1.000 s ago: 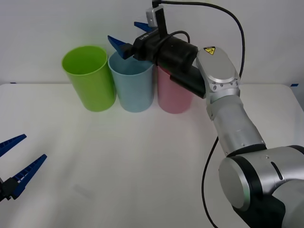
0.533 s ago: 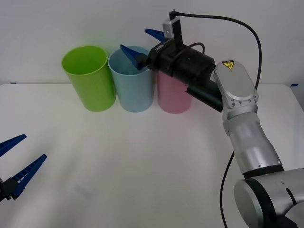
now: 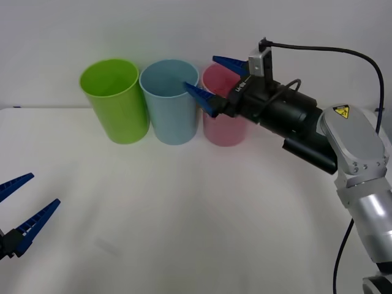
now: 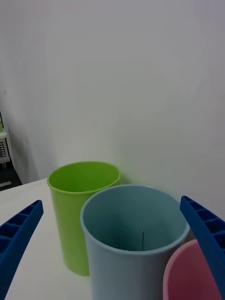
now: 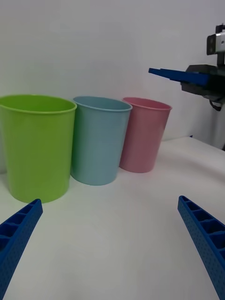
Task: Grasp the object on the table and drop it into the matching bin: aluminum can to the light blue bin, PET bottle to the pink bin.
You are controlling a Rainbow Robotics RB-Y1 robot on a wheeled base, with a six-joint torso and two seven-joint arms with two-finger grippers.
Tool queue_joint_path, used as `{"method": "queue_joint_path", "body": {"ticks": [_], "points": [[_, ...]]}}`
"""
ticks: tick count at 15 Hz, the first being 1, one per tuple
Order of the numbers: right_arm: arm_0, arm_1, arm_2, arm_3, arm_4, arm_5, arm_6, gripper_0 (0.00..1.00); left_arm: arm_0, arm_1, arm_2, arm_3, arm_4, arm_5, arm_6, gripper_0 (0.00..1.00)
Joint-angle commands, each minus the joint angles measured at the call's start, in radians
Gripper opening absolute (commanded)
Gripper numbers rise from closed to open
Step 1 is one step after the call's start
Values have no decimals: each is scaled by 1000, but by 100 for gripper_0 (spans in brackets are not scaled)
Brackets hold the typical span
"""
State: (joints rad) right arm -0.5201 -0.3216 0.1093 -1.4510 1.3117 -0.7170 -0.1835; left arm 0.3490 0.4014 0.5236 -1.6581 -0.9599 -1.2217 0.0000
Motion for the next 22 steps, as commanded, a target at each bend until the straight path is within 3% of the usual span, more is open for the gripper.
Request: {"method": "queue_joint_path", "body": {"ticks": [1, 5, 8, 12, 18, 22], "points": [[124, -80, 1, -118, -62, -1, 10, 100, 0, 0, 0, 0, 0, 0, 0, 100], [313, -195, -14, -264, -152, -1, 50, 100, 0, 0, 0, 0, 0, 0, 0, 100], [423, -241, -46, -313, -203, -1, 171, 100, 0, 0, 0, 0, 0, 0, 0, 100], [540, -247, -115, -327, -218, -42, 300, 100, 0, 0, 0, 0, 0, 0, 0, 100], [693, -228, -277, -328, -221, -222, 323, 100, 0, 0, 0, 0, 0, 0, 0, 100], [773, -218, -323, -328, -243, -251, 332, 100, 0, 0, 0, 0, 0, 0, 0, 100]]}}
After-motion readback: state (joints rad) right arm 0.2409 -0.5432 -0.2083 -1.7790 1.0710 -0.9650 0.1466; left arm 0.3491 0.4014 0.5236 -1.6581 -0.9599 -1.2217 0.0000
